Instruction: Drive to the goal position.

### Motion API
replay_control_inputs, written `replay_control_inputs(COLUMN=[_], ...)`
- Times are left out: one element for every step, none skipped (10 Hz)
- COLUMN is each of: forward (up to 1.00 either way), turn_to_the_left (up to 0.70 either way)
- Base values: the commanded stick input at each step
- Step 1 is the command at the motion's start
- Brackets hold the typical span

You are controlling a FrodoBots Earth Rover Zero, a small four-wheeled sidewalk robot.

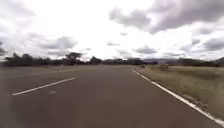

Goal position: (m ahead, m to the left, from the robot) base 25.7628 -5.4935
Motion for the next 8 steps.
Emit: replay_control_inputs(forward=[0.7, 0.7, 0.7, 0.69, 0.7, 0.7, 0.7, 0.7], turn_to_the_left=[-0.14, -0.14, -0.14, -0.14, -0.14, -0.14, -0.14, -0.14])
